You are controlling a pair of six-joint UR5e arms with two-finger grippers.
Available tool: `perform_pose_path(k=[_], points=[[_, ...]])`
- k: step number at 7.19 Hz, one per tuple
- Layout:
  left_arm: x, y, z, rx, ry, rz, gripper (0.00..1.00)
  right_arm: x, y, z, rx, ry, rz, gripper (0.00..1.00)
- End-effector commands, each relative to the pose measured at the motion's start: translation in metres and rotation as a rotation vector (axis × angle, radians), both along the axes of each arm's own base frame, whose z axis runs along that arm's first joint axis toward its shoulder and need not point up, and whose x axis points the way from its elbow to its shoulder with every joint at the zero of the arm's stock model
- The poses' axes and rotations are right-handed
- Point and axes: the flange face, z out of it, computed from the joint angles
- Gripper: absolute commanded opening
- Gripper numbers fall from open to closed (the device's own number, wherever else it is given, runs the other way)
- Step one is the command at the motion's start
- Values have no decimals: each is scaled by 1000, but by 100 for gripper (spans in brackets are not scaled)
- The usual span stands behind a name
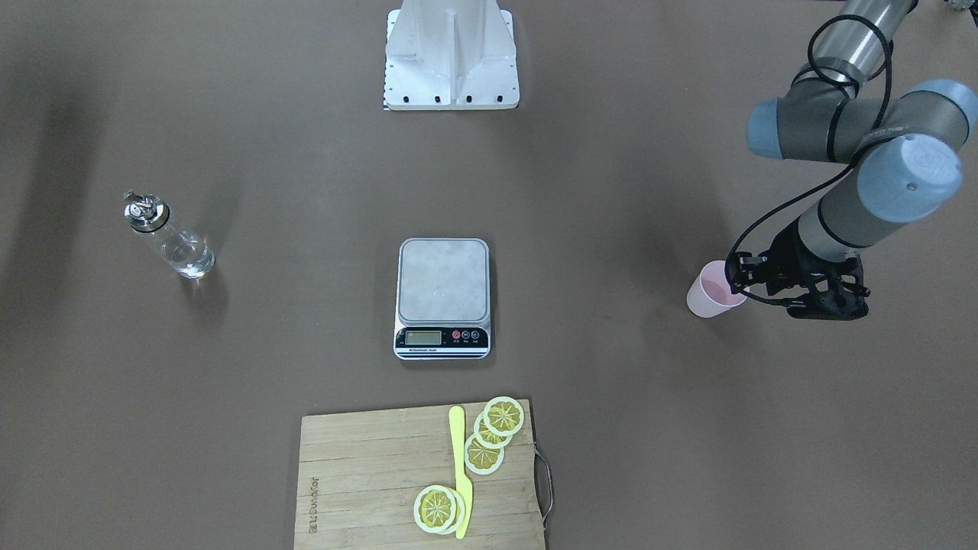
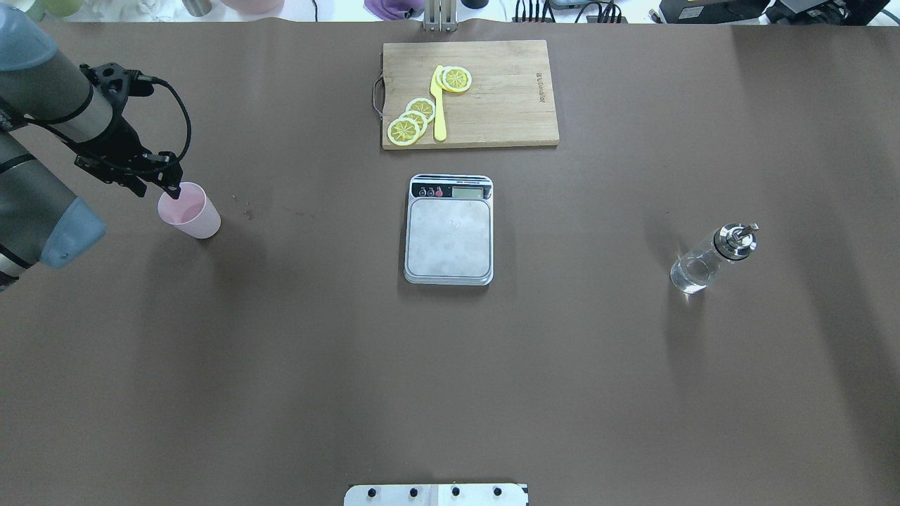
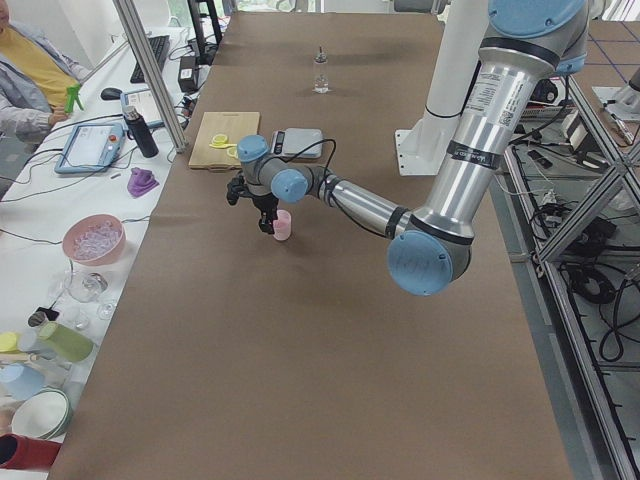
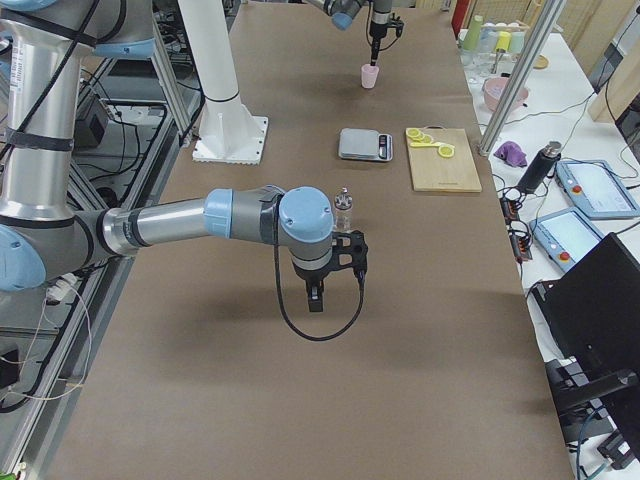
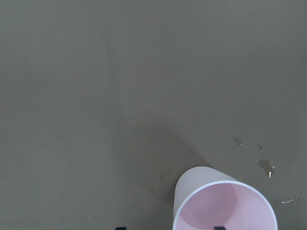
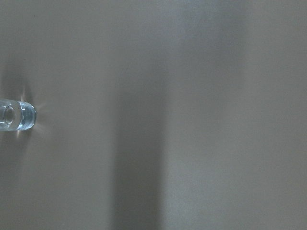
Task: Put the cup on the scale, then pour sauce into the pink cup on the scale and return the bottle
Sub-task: 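Reach the left gripper down to the pink cup and grasp it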
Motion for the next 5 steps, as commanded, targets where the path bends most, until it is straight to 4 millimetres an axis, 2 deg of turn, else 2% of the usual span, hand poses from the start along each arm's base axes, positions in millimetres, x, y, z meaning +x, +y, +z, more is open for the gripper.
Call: perform_pose_path(k=[1, 2, 3, 4, 5], points=[[15, 1, 7, -11, -10, 21, 44, 0, 0, 0, 0, 1, 0, 100], [17, 1, 7, -12, -10, 25, 18, 0, 0, 0, -1, -1, 1, 100], [17, 1, 6, -11, -9, 25, 0, 0, 0, -1, 0, -1, 1, 100], [18, 1, 1, -10, -3, 29, 0, 0, 0, 0, 0, -1, 0, 100], [26, -2, -26, -26, 52, 55, 0, 0, 0, -1, 0, -1, 1, 100]])
